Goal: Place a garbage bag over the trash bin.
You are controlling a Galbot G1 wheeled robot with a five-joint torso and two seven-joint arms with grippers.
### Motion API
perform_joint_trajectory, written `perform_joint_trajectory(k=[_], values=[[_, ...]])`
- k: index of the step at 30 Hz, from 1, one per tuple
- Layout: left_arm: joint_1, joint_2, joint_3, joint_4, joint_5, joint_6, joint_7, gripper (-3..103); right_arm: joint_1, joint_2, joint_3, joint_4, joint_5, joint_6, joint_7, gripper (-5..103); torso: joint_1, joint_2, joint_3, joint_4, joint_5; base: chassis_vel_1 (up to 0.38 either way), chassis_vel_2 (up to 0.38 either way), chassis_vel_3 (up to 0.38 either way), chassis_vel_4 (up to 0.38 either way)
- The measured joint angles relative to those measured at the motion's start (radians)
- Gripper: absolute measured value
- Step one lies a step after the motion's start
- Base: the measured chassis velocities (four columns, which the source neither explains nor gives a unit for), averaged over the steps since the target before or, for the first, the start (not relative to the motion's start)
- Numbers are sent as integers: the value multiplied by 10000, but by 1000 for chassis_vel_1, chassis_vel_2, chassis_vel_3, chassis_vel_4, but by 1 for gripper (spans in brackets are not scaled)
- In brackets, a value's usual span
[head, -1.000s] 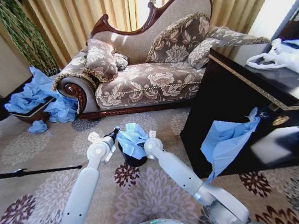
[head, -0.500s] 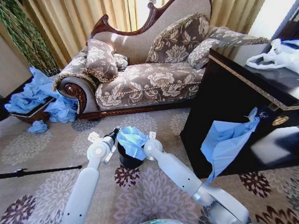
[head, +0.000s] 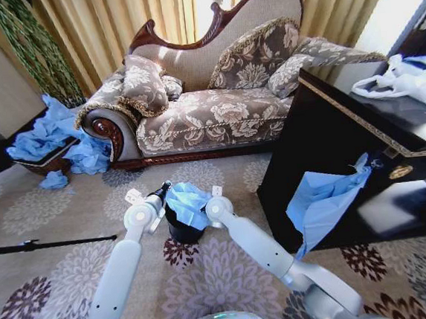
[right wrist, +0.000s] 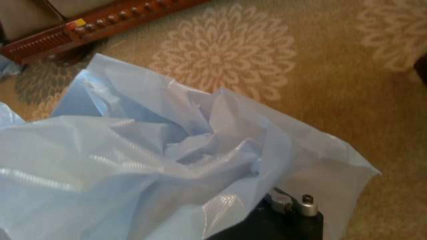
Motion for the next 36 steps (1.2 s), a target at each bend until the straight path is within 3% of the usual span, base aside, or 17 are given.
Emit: perform_joint_trajectory(k=[15,25,35,36], values=[[71,-75,115,-101,44,1,17,0,25,-1502,-328,1157,684,-96,430,0,0,2,-2,-3,0,0,0,0,0],[63,-161,295,-165,164,-9,-16,0,-614,-1799,-32,1342,229,-167,71,0,0,4,-3,-4,-1,0,0,0,0],[-17,-297,475,-164,284,-40,-55,0,-885,-1638,186,1342,-48,-303,-76,-2,0,4,-3,-2,0,0,0,0,0],[-17,-308,489,-162,303,-41,-57,0,-888,-1624,218,1343,-79,-334,-75,3,-1,5,-4,-2,0,0,0,0,0]])
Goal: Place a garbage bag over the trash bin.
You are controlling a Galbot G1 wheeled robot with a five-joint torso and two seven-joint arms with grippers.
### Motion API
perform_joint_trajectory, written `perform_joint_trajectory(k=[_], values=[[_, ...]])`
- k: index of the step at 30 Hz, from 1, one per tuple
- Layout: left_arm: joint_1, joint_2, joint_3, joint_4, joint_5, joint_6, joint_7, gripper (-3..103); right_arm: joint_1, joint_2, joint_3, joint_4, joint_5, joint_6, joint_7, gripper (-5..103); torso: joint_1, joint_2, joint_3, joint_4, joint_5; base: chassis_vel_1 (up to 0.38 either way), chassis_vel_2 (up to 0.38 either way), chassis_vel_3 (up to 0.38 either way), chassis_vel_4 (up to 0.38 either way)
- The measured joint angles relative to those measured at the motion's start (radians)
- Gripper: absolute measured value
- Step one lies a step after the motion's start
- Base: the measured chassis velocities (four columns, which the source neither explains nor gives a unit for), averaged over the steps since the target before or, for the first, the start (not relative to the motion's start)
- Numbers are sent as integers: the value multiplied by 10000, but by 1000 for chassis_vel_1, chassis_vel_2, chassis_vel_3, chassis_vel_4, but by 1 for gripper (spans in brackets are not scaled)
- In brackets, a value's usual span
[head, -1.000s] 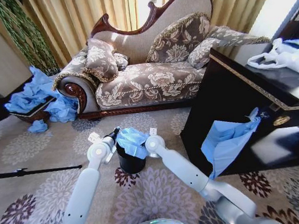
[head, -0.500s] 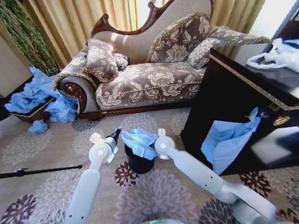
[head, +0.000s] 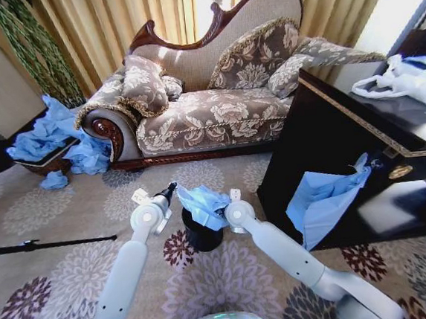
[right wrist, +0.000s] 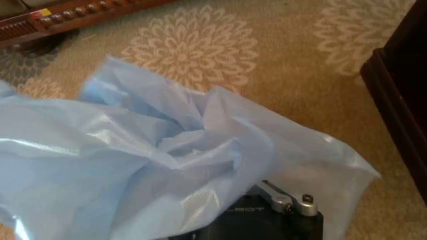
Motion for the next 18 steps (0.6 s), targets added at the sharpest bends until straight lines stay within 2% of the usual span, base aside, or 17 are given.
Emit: perform_joint_trajectory(k=[2,3,6,7,8,9,11,12,15,18], values=[[2,-18,24,5,27,-2,-3,0,-3,-18,-1,28,-41,-14,4,14,0,0,0,-1,1,0,0,0,0],[2,-18,24,5,27,-2,-3,0,-3,-18,-1,28,-41,-14,4,14,0,0,0,-1,1,0,0,0,0],[-3,-29,37,5,39,-2,-3,0,-2,-174,-52,222,-44,-17,69,30,0,0,-1,0,0,0,0,0,0],[-3,-29,37,5,39,-2,-3,0,-2,-174,-52,222,-44,-17,69,30,0,0,-1,0,0,0,0,0,0],[-12,-34,40,5,40,-2,-3,0,-3,-212,-62,260,-43,-18,76,35,0,0,0,-1,0,0,0,0,0],[-26,-41,43,5,41,-2,-4,0,-14,-269,-72,339,-42,-17,91,35,0,0,0,-2,0,0,0,0,0],[-32,-58,51,5,43,-2,-5,0,-53,-353,-81,518,-39,-15,154,46,0,0,1,-1,1,0,0,0,0],[-32,-58,51,5,43,-2,-5,0,-53,-353,-81,518,-39,-15,154,46,0,0,1,-1,1,0,0,0,0],[12,-82,57,-6,61,-2,-6,0,-78,-623,-157,925,-24,-7,240,62,0,0,1,-1,0,0,0,0,0],[48,-97,58,-24,77,-2,-3,0,-71,-789,-224,1154,-13,-4,276,68,0,0,1,-2,0,0,0,0,0]])
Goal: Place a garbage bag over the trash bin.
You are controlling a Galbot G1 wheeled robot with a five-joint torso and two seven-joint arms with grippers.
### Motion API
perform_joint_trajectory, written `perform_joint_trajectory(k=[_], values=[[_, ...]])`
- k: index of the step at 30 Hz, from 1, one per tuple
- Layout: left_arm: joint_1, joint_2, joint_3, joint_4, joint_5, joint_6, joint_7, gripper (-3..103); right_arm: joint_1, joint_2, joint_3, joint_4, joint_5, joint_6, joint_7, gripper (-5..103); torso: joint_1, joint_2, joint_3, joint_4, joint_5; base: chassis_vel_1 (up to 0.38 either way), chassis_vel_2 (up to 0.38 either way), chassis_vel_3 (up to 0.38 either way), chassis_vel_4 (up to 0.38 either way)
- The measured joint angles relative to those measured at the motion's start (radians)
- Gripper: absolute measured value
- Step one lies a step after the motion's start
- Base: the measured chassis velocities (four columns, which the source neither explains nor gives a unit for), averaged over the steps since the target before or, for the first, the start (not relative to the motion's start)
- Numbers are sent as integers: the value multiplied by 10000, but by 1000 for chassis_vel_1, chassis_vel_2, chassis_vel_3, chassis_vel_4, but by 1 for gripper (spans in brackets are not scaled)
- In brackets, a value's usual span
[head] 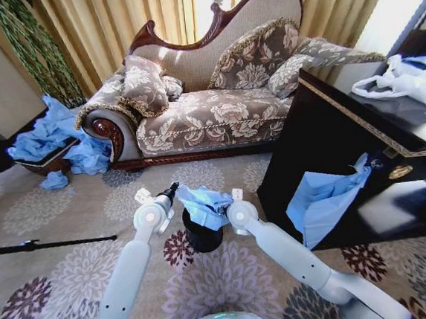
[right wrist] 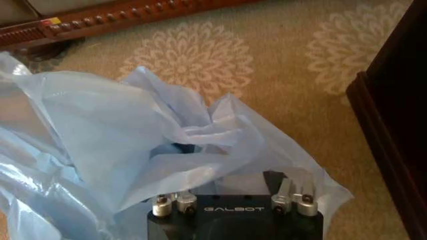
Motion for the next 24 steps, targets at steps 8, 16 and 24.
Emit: perform_joint_trajectory(k=[8,16,24], values=[[35,-23,0,-68,22,5,28,0,212,-186,-184,527,213,62,197,98,0,0,0,1,-1,0,0,0,0],[65,57,-33,-183,11,6,29,0,232,127,-218,463,235,169,217,100,0,0,1,2,-1,0,0,0,0],[156,67,-85,-301,37,4,62,0,371,-135,-465,1217,262,159,199,100,0,0,0,1,-1,0,0,0,0]])
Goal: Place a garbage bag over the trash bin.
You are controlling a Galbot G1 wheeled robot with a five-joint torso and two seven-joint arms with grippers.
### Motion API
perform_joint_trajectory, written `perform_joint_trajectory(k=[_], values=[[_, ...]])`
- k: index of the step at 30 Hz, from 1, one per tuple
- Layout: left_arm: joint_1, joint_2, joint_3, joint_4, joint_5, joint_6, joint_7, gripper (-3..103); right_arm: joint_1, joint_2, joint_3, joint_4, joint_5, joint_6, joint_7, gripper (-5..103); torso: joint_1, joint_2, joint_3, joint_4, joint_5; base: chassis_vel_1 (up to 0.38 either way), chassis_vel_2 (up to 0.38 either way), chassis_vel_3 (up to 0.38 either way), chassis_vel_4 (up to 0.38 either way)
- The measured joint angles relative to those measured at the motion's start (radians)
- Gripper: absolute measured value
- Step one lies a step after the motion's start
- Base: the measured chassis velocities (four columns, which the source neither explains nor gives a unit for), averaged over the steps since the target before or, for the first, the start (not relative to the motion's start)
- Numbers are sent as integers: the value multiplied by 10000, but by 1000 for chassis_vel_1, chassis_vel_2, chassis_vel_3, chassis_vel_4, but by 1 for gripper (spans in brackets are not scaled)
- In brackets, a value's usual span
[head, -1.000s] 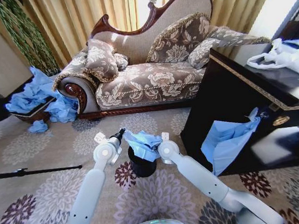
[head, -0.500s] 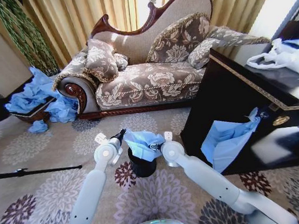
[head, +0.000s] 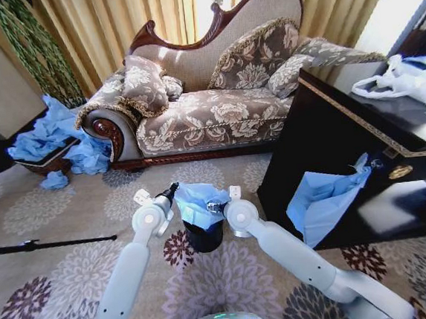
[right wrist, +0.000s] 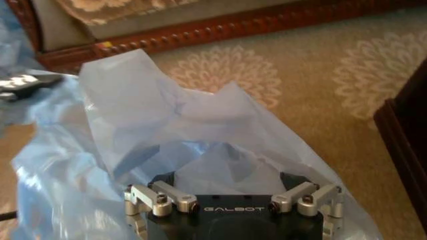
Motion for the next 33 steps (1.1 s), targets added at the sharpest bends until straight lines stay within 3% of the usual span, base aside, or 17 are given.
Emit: perform_joint_trajectory(k=[13,19,25,33], values=[[46,134,52,-344,348,-27,122,0,76,-147,-59,845,23,-22,-262,100,0,0,0,0,0,0,0,0,0],[100,416,12,-700,703,-72,359,0,-173,-391,47,1190,-511,208,-1352,100,0,0,0,-1,1,0,0,0,0],[164,515,-4,-794,819,-76,575,0,-310,-531,191,1188,-750,263,-1854,100,0,0,0,1,0,0,0,0,0],[256,407,79,-690,946,-75,777,0,-735,-482,407,552,-1229,210,-1965,100,1,0,2,-1,1,0,0,0,0]])
